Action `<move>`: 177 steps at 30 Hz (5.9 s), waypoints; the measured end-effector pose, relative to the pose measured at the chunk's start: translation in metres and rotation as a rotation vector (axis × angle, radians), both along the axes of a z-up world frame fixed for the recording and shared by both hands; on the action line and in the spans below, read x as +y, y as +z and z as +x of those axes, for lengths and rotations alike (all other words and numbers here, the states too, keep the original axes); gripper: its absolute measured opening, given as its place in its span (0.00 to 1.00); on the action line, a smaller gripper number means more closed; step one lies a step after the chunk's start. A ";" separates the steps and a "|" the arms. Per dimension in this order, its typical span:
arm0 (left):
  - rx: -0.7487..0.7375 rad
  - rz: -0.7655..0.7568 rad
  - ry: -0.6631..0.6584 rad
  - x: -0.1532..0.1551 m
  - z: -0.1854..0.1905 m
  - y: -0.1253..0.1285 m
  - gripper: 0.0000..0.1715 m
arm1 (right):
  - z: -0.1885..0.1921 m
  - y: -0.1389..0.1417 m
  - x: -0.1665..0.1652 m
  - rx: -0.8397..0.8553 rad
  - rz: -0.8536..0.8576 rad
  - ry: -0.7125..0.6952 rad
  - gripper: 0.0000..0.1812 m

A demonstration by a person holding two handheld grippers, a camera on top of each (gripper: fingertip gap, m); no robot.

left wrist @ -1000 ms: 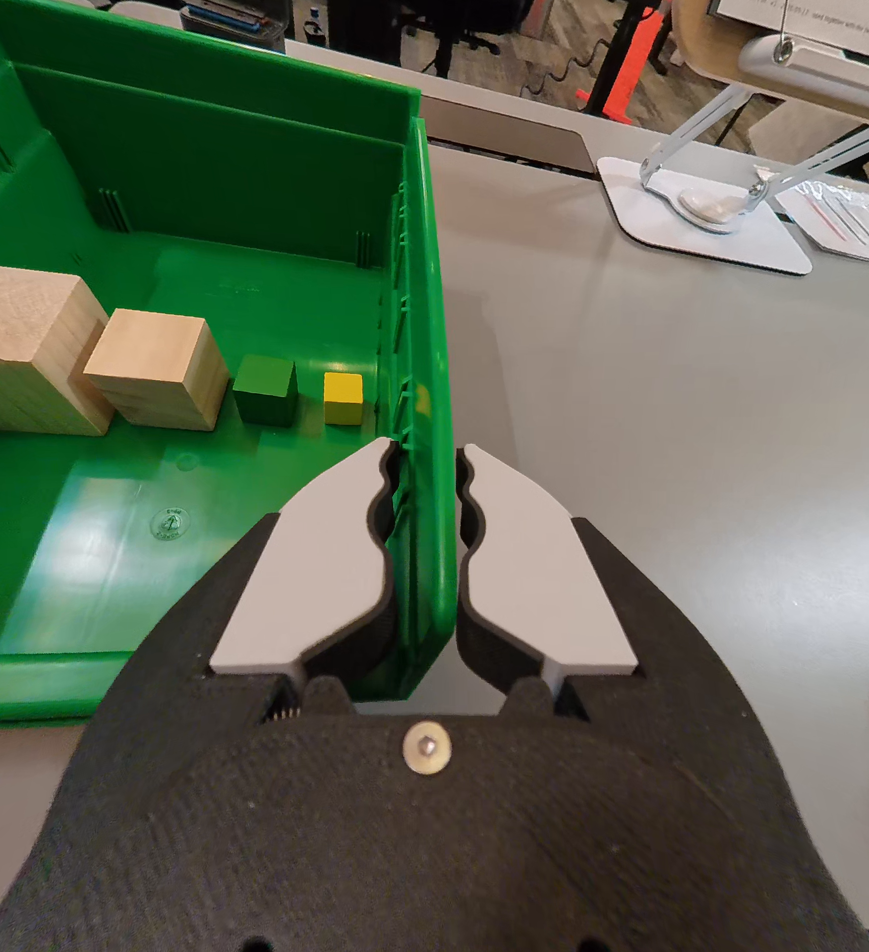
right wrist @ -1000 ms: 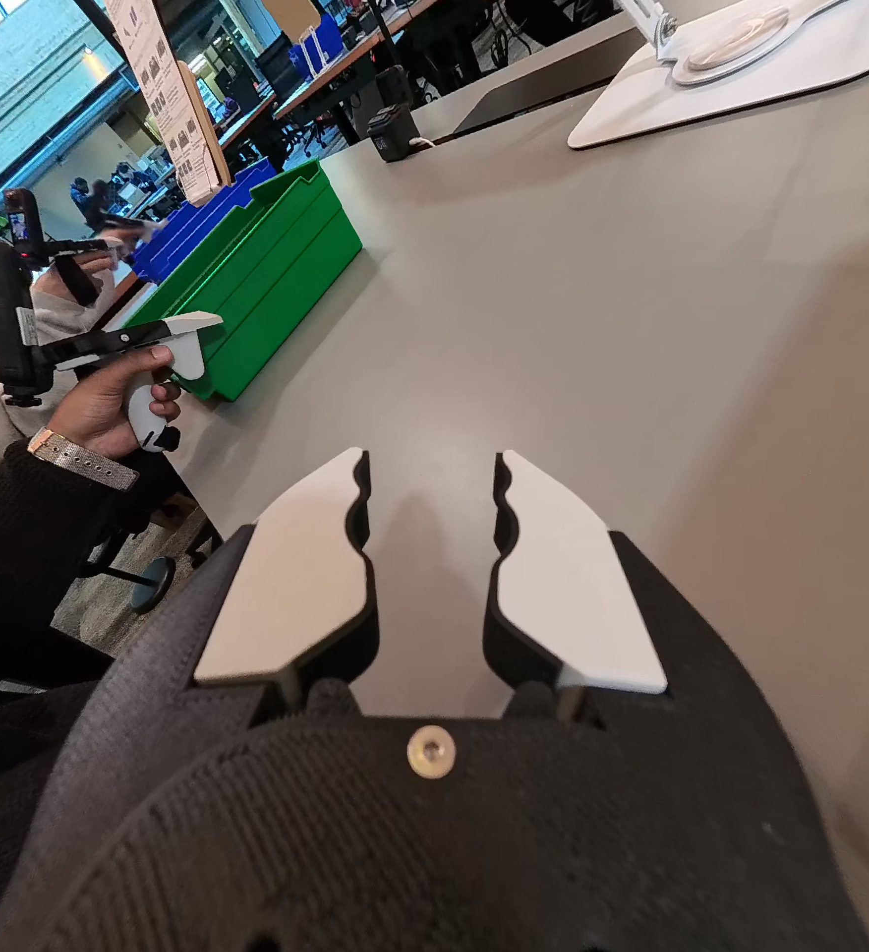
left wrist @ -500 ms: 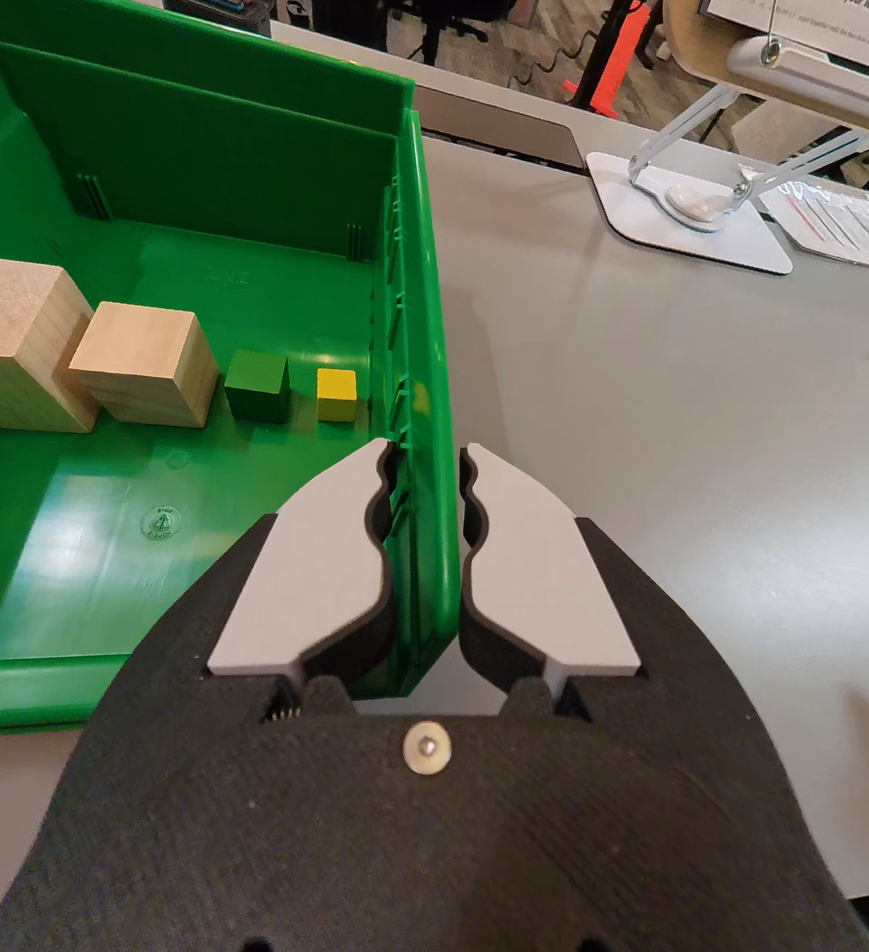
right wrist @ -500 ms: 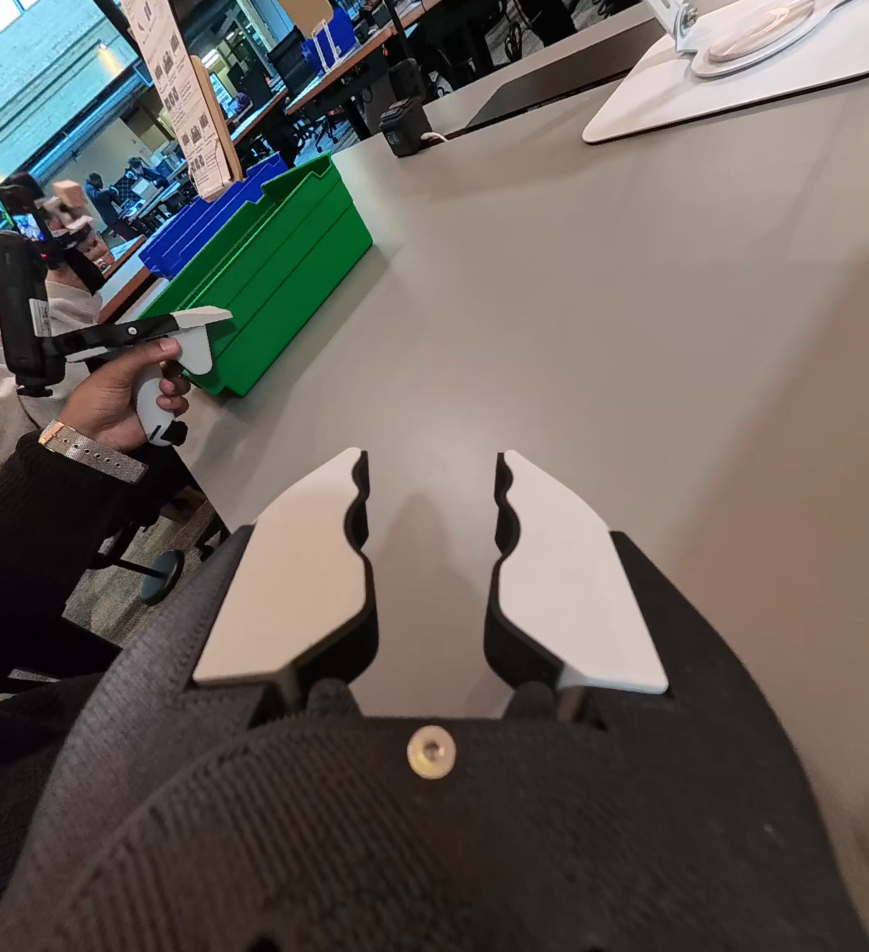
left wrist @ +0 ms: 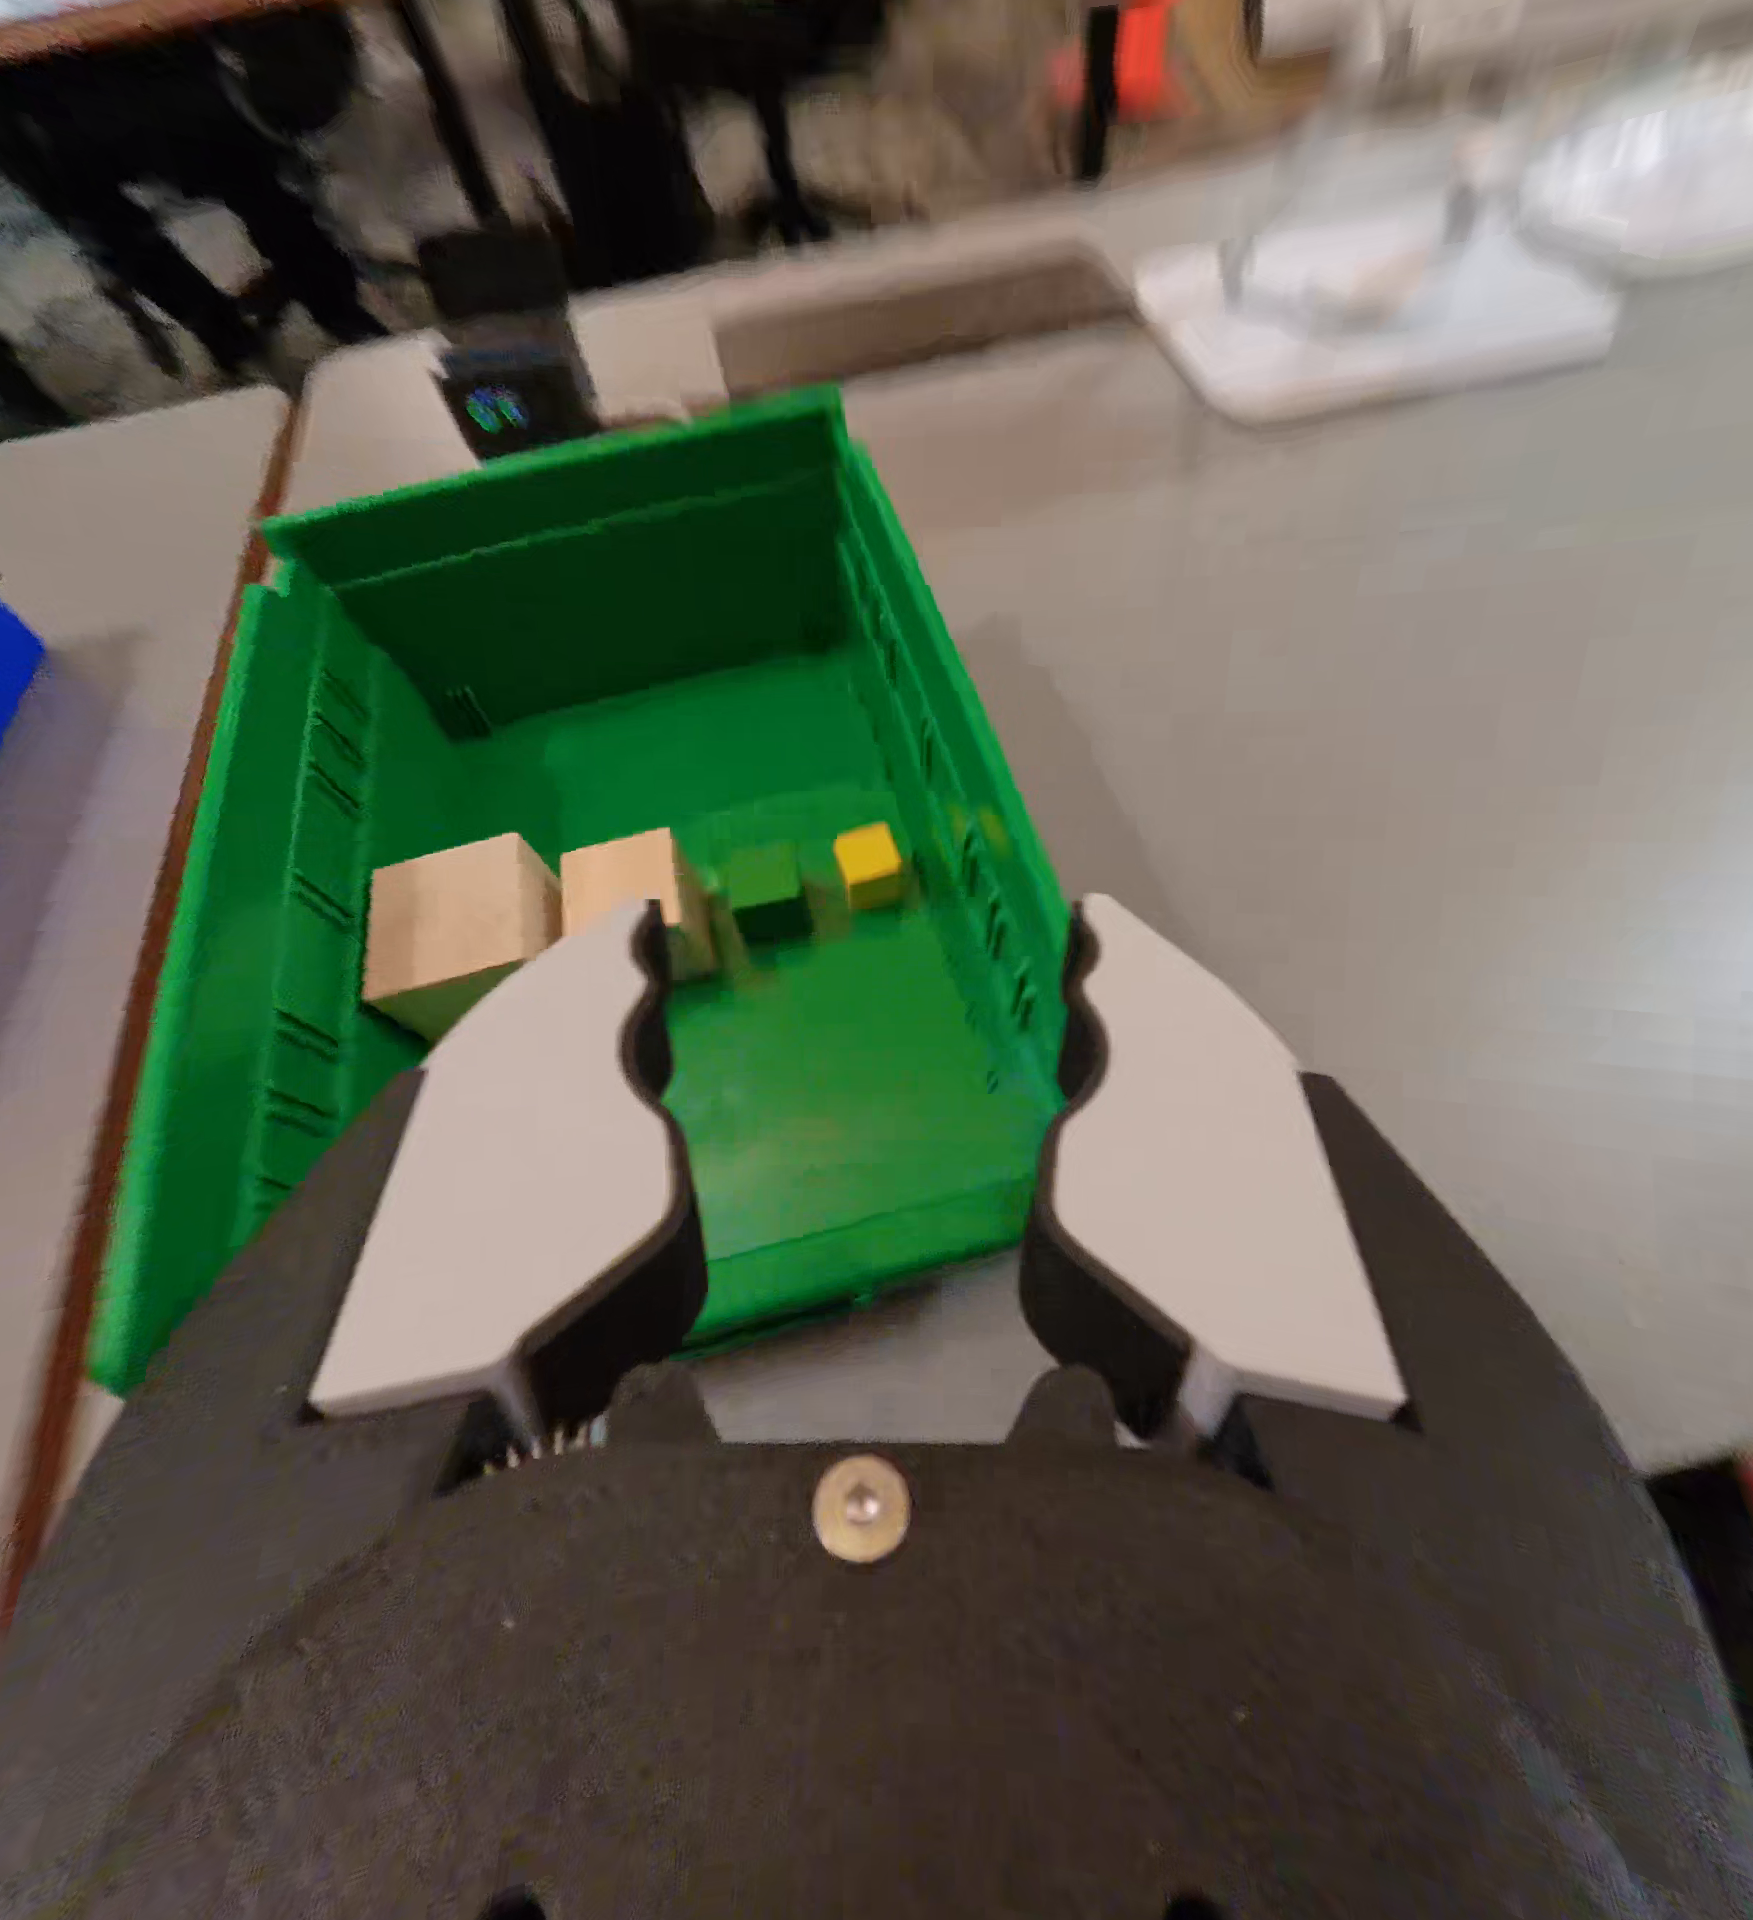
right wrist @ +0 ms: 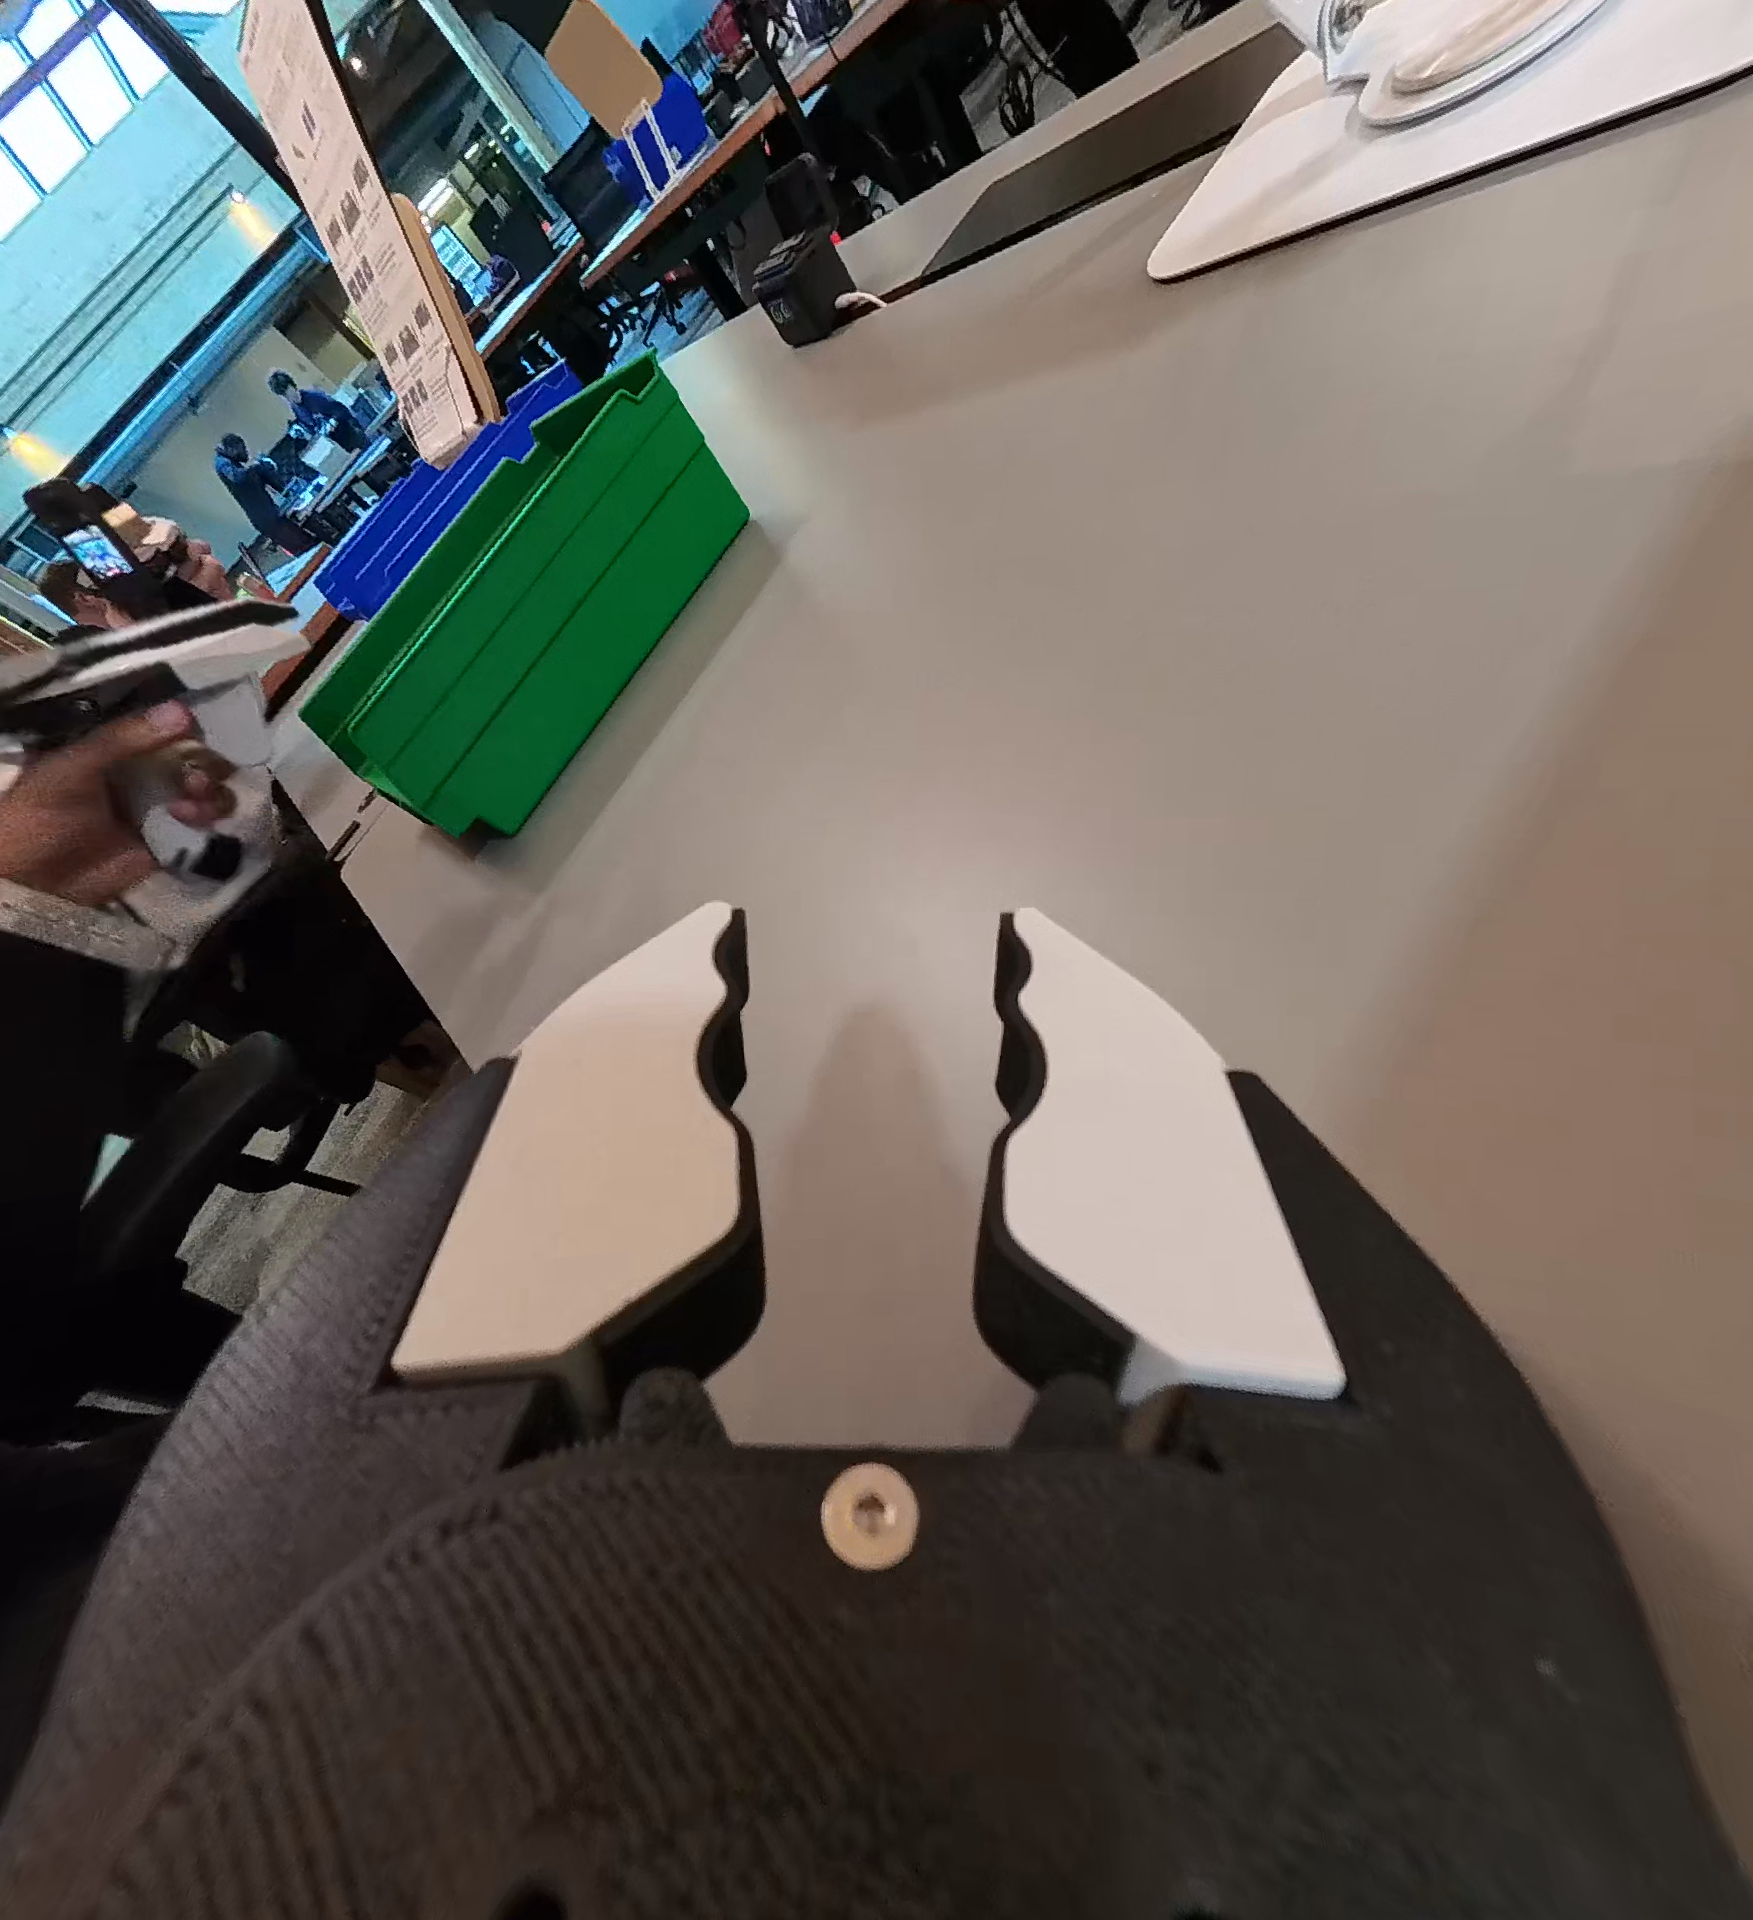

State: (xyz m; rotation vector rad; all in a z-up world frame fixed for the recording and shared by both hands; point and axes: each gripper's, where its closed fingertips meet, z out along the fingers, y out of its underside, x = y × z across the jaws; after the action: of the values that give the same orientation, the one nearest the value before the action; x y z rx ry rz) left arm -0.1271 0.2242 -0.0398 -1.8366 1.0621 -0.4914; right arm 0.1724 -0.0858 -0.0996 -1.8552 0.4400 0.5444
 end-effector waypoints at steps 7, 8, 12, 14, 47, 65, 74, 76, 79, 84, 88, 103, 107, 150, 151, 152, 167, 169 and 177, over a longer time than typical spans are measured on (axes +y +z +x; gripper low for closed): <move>0.827 0.281 -0.378 0.084 -0.034 -0.022 0.47 | -0.003 -0.006 0.004 -0.031 -0.029 0.003 0.25; 0.891 0.232 -0.447 0.091 -0.036 -0.031 0.47 | -0.003 -0.007 0.005 -0.036 -0.035 0.002 0.25; 1.048 -0.009 -0.595 0.105 -0.040 -0.060 0.45 | -0.002 -0.009 0.006 -0.048 -0.045 -0.009 0.24; 1.158 -0.005 -0.632 0.116 -0.043 -0.072 0.45 | 0.000 -0.010 0.005 -0.061 -0.051 -0.021 0.24; 0.337 0.199 -0.499 0.073 0.056 0.109 0.35 | 0.008 -0.003 -0.020 0.014 -0.002 -0.070 0.22; -0.386 -1.095 -0.875 -0.289 0.219 -0.032 0.35 | -0.042 0.037 -0.016 0.146 0.195 0.162 0.43; -0.317 -1.044 -0.957 -0.297 0.206 -0.044 0.35 | -0.074 0.021 -0.007 0.287 0.116 0.287 0.43; -0.303 -1.062 -0.974 -0.301 0.206 -0.048 0.35 | -0.080 0.017 -0.006 0.256 0.090 0.307 0.41; -0.282 -1.061 -0.985 -0.307 0.207 -0.052 0.35 | -0.084 0.010 -0.008 0.195 0.059 0.344 0.30; -0.298 -1.033 -1.019 -0.312 0.207 -0.052 0.35 | -0.082 0.011 -0.012 0.146 0.063 0.370 0.30; -0.316 -1.023 -1.032 -0.312 0.207 -0.047 0.35 | -0.081 0.015 -0.011 0.096 0.076 0.357 0.30; -0.339 -1.056 -1.085 -0.323 0.203 -0.043 0.33 | -0.067 0.031 -0.015 0.228 0.154 0.298 0.29; -0.367 -1.093 -1.076 -0.318 0.204 -0.040 0.33 | -0.071 0.029 -0.014 0.213 0.142 0.310 0.30; -0.254 -1.046 -1.113 -0.317 0.197 -0.051 0.33 | -0.075 0.016 -0.015 0.286 0.098 0.352 0.36; -0.252 -1.044 -1.114 -0.318 0.197 -0.051 0.33 | -0.077 0.016 -0.015 0.285 0.096 0.362 0.35; -0.253 -1.044 -1.115 -0.318 0.198 -0.051 0.32 | -0.079 0.017 -0.016 0.288 0.099 0.374 0.33; -0.282 -1.057 -1.131 -0.320 0.197 -0.046 0.33 | -0.088 0.022 -0.018 0.260 0.105 0.420 0.31; -0.298 -1.055 -1.127 -0.320 0.198 -0.045 0.33 | -0.087 0.023 -0.018 0.249 0.107 0.415 0.31; -0.364 -0.935 -1.109 -0.312 0.201 -0.036 0.37 | -0.073 0.041 -0.021 0.091 0.144 0.356 0.31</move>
State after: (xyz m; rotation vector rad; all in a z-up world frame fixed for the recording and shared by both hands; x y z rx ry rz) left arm 0.0736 -0.0881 -0.0755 -1.5587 1.6796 -2.1700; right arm 0.0997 -0.1066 -0.0581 -1.7822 0.1235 0.8803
